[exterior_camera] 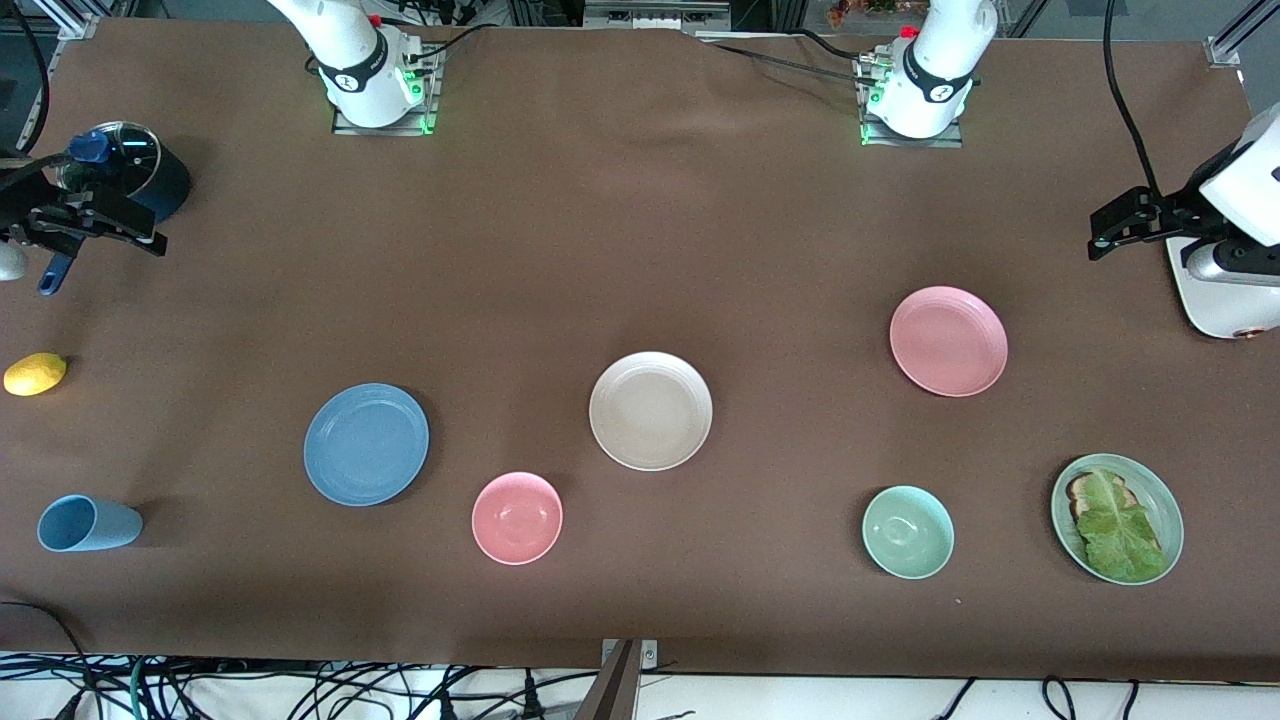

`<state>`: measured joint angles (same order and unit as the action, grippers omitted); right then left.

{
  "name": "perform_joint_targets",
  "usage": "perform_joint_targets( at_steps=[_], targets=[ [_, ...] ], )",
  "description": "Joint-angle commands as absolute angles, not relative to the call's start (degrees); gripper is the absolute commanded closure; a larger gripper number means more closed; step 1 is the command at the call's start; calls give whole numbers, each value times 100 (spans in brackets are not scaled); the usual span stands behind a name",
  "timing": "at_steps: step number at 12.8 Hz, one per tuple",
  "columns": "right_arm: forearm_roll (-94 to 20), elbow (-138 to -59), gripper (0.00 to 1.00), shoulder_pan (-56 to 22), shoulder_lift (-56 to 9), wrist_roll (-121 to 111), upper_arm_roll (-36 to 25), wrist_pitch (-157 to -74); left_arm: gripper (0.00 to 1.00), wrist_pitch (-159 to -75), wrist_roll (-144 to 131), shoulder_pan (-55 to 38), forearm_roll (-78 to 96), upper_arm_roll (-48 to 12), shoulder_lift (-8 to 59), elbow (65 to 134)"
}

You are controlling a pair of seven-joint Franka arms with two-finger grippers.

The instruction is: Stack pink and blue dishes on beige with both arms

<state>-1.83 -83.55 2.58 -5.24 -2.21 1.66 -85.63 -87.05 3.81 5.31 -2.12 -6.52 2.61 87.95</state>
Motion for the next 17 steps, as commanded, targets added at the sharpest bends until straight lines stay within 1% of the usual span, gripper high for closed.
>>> perform_joint_targets(
  at_steps=[1,17],
  targets=[
    [-114,-8445,0,264,-414,-193,176,-8639,0,-8640,510,527,-255,-668,237,8754],
    [-167,-8438,0,264,-413,-193,193,-8552,0,-8631,510,527,-246,-677,237,8754]
  ],
)
